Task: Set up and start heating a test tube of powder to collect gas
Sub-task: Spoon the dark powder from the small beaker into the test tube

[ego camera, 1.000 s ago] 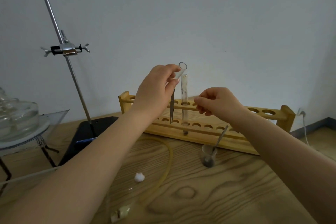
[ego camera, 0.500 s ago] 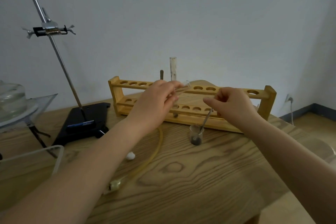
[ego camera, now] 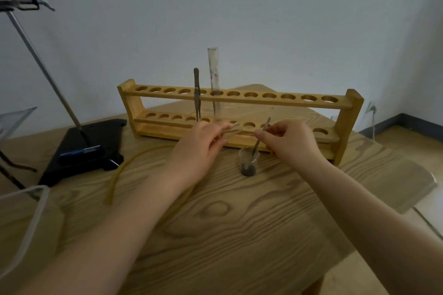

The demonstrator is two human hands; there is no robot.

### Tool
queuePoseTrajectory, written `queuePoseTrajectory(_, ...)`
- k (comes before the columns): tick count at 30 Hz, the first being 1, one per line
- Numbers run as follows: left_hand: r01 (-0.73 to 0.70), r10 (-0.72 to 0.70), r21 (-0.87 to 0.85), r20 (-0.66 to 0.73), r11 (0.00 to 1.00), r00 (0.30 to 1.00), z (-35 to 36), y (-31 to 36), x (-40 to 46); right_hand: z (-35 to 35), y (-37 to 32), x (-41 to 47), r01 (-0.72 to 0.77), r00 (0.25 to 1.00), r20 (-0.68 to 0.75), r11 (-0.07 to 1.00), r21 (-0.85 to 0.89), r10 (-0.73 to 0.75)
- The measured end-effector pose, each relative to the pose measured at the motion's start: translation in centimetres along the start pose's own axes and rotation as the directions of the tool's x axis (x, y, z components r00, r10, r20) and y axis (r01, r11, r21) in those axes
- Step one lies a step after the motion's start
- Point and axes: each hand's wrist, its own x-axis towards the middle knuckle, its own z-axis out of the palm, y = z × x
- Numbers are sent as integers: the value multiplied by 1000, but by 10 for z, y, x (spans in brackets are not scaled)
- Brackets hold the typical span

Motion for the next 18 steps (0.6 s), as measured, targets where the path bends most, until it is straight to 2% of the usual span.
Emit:
queuePoseTrajectory(4, 4, -4, -7, 18, 1000, 1000, 13, -5, 2, 7, 0, 0, 49, 998, -28, 999, 8, -49)
queuePoseTrajectory(8, 7, -6, -28, 42, 1000, 999, 23, -10, 0, 9, 0, -5, 177, 980, -93, 984, -18, -178)
queuePoseTrajectory(13, -1, 2, -4, 22, 1000, 1000, 29, -9, -2, 12, 7, -14, 369, 910, -162, 924, -99, -381)
queuePoseTrajectory(16, -11, 11, -2, 14, 1000, 1000, 30, -6, -2, 15, 13, -16, 434, 866, -189, 883, -178, -463)
queuePoseTrajectory(18, -22, 22, -12, 13, 1000, 1000, 30, -4, -3, 17, 16, -19, 451, 851, -216, 877, -168, -479)
